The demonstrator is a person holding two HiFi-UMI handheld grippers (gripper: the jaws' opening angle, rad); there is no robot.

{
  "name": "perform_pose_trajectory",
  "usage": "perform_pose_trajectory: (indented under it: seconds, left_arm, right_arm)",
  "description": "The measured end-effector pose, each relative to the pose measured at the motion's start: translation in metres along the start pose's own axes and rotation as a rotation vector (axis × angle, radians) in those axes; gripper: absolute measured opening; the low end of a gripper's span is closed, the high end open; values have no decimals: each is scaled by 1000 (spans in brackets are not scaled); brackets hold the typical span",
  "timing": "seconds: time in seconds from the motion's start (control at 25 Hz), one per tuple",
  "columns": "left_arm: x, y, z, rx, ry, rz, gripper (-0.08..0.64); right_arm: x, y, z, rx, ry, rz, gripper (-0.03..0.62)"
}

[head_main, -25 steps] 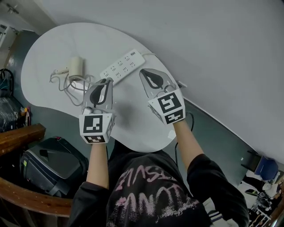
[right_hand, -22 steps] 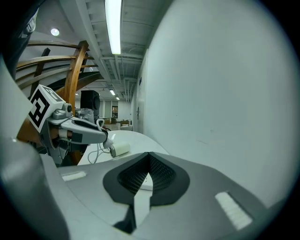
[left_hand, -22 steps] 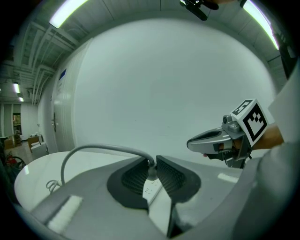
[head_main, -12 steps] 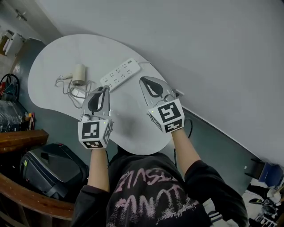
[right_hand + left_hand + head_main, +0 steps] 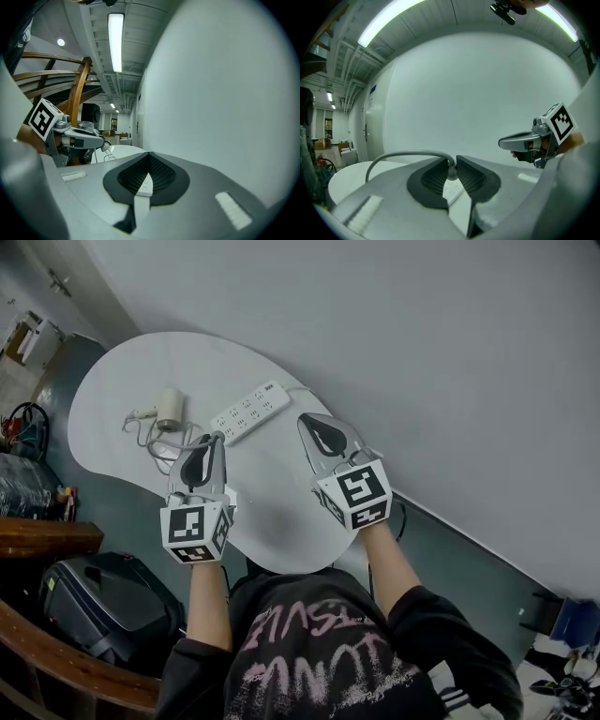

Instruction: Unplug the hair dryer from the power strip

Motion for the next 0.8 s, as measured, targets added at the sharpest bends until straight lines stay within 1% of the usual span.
perform_pose_trajectory:
  seconds: [0.2, 0.56, 0.8]
  left_arm:
    - [7, 9, 4, 15, 17, 21, 58]
    - [22, 27, 6, 42, -6, 53, 59]
    - [26, 39, 3, 71, -10, 70, 60]
  right_arm:
    - [5, 10, -1, 15, -7, 20, 6]
    - [22, 25, -10, 29, 17, 69, 6]
    - [26, 28, -15, 47, 31, 89, 6]
Point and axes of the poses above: the fingertips, and each gripper's own axes: y backward along the fingers, z to its right, x out of its top, the point moved 7 cm from there along y, backward along the fingers, and after that the axes turned 13 degrees about -y, right-handed, at the moved point
